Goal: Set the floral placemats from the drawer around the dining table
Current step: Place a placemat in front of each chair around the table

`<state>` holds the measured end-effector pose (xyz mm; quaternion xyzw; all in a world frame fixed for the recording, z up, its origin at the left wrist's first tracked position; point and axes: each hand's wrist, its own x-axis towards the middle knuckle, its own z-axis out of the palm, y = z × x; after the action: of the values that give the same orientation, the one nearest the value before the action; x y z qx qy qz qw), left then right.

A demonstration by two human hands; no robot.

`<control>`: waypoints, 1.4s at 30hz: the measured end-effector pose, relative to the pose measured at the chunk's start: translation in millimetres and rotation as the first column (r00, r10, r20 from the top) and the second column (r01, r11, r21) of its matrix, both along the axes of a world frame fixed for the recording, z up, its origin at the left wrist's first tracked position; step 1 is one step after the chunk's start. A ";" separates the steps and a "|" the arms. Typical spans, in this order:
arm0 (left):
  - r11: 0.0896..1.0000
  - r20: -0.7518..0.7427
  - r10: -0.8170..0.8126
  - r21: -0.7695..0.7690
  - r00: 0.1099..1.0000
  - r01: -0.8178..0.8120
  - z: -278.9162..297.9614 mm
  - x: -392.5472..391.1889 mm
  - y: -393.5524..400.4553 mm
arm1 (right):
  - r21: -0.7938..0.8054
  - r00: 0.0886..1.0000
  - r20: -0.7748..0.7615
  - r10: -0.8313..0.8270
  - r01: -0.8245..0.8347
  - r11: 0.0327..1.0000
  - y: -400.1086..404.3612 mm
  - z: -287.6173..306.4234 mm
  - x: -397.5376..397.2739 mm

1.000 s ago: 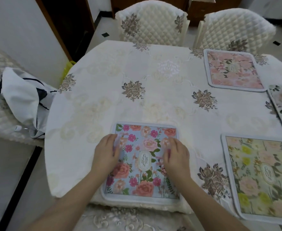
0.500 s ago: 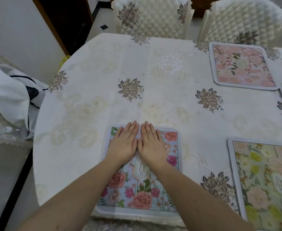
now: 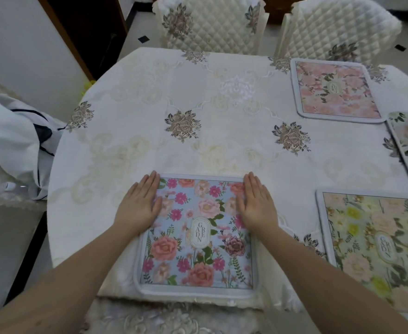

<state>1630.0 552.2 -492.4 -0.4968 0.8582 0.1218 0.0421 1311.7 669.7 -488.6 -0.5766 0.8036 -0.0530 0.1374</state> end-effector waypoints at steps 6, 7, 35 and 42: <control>0.994 -0.086 0.107 -0.008 0.991 -0.108 15.2 -0.5 33.9 | -0.075 0.991 0.082 -0.110 0.116 0.990 24.6 11.8 29.9; 0.995 -0.134 0.103 -0.003 0.986 -0.104 18.5 -9.4 47.9 | -0.090 0.988 0.124 -0.093 0.104 0.990 29.2 14.9 48.3; 0.987 0.068 -0.158 0.032 0.985 0.156 15.2 51.4 107.7 | 0.080 0.989 -0.040 0.139 -0.136 0.988 117.4 6.1 40.4; 0.982 0.000 -0.170 0.084 0.985 0.169 40.5 36.7 119.1 | 0.114 0.938 0.193 0.288 -0.313 0.943 114.1 31.2 98.1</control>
<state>1666.7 671.3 -451.9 -0.4201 0.8915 0.1518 0.0759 1409.8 783.9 -457.4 -0.6747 0.6925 -0.0238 0.2542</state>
